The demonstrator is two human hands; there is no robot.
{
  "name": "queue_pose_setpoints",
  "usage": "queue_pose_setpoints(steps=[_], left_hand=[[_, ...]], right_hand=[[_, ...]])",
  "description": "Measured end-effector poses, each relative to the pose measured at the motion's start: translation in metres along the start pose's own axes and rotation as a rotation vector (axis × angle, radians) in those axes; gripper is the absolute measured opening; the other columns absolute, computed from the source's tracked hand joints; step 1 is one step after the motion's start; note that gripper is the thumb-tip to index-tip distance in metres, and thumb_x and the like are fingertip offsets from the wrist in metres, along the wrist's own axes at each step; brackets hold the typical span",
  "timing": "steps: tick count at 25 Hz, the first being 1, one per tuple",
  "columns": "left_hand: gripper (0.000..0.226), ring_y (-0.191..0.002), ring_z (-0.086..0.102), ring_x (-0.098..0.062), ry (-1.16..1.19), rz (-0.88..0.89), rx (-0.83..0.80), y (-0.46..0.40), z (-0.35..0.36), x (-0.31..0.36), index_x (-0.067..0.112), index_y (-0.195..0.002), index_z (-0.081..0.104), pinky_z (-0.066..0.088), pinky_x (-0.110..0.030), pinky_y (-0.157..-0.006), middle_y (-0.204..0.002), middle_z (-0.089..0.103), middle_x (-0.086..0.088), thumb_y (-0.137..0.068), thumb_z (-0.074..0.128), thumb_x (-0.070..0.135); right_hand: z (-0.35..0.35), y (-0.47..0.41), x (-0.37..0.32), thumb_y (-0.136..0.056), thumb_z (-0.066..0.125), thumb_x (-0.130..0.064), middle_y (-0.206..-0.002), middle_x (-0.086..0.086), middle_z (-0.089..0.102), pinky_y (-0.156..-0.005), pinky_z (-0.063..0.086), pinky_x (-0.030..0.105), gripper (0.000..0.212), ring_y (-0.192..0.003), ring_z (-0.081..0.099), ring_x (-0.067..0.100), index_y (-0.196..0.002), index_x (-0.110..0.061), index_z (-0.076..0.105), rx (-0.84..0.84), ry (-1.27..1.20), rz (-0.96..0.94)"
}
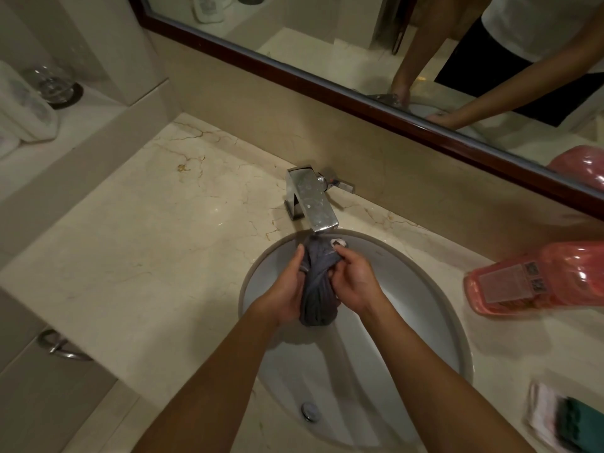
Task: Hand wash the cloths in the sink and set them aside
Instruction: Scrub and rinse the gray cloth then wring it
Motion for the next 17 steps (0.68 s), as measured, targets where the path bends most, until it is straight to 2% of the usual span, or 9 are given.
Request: queue_pose_setpoints(steps=[2,4,7,8,10,13,15,17], left_hand=[[0.078,-0.095,0.073,-0.032,-0.003,-0.02,-0.003,0.001,0.001,0.001,0.01,-0.127,0.068,0.059,-0.042,-0.08,-0.11,0.073,-0.019,-0.092,0.041,0.074],[0.066,-0.083,0.074,-0.028,-0.083,0.025,0.048,0.0,0.0,0.0,0.011,-0.122,0.071,0.06,-0.039,-0.075,-0.099,0.075,-0.017,-0.097,0.042,0.066],[0.045,-0.083,0.075,-0.028,-0.202,0.239,0.192,-0.003,-0.004,0.002,0.005,-0.115,0.071,0.061,-0.037,-0.075,-0.094,0.077,-0.017,-0.105,0.047,0.041],[0.039,-0.085,0.075,-0.029,-0.198,0.324,0.211,-0.003,-0.005,0.003,0.004,-0.112,0.071,0.061,-0.036,-0.074,-0.094,0.077,-0.016,-0.105,0.048,0.034],[0.031,-0.095,0.074,-0.033,-0.188,0.438,0.239,-0.001,-0.006,0.008,0.008,-0.11,0.072,0.059,-0.042,-0.085,-0.1,0.077,-0.015,-0.104,0.051,0.029],[0.024,-0.102,0.072,-0.031,-0.243,0.511,0.259,-0.003,-0.002,0.013,0.015,-0.111,0.072,0.057,-0.046,-0.093,-0.104,0.076,-0.012,-0.102,0.052,0.026],[0.025,-0.103,0.072,-0.03,-0.228,0.484,0.223,-0.004,0.004,0.009,0.014,-0.114,0.07,0.057,-0.045,-0.092,-0.106,0.076,-0.013,-0.101,0.051,0.026],[0.03,-0.104,0.071,-0.029,-0.159,0.393,0.221,-0.005,0.009,0.005,0.011,-0.114,0.069,0.056,-0.044,-0.093,-0.109,0.074,-0.017,-0.099,0.051,0.029]], right_hand=[[-0.001,0.0,0.0,-0.103,0.043,-0.018,-0.097,0.018,0.074,-0.077,0.056,0.036,0.027,-0.086,0.071,0.026,-0.105,-0.001,0.064,0.005,0.076,0.036],[-0.001,0.0,-0.004,-0.104,0.042,-0.025,-0.091,0.013,0.076,-0.069,0.056,0.035,0.03,-0.077,0.073,0.022,-0.105,-0.006,0.065,0.007,0.171,0.054],[-0.001,-0.001,-0.011,-0.101,0.055,-0.033,-0.085,0.006,0.076,-0.054,0.055,0.026,0.027,-0.068,0.073,0.014,-0.106,-0.009,0.067,0.054,0.308,-0.026],[-0.003,-0.001,-0.011,-0.099,0.06,-0.033,-0.082,0.004,0.076,-0.053,0.053,0.023,0.025,-0.066,0.071,0.011,-0.105,-0.01,0.067,0.078,0.367,-0.05],[-0.007,0.002,-0.006,-0.098,0.062,-0.033,-0.082,0.003,0.073,-0.057,0.052,0.023,0.026,-0.066,0.069,0.011,-0.109,-0.01,0.065,0.08,0.396,-0.002],[-0.009,0.009,0.0,-0.099,0.056,-0.042,-0.086,0.0,0.075,-0.061,0.054,0.022,0.038,-0.072,0.071,0.01,-0.115,-0.01,0.068,0.018,0.349,0.058],[-0.004,0.012,-0.002,-0.099,0.055,-0.046,-0.086,-0.004,0.077,-0.057,0.054,0.017,0.036,-0.072,0.073,0.006,-0.109,-0.015,0.071,0.008,0.4,0.007],[0.003,0.01,-0.001,-0.098,0.059,-0.042,-0.089,-0.002,0.079,-0.059,0.055,0.018,0.031,-0.077,0.075,0.008,-0.106,-0.015,0.072,0.063,0.511,-0.055]])
Point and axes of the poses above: each hand's wrist, its own y-axis away from the middle knuckle, its own z-axis out of the palm, x = y × z, the point moved 1 cm from there along -y, towards the middle knuckle
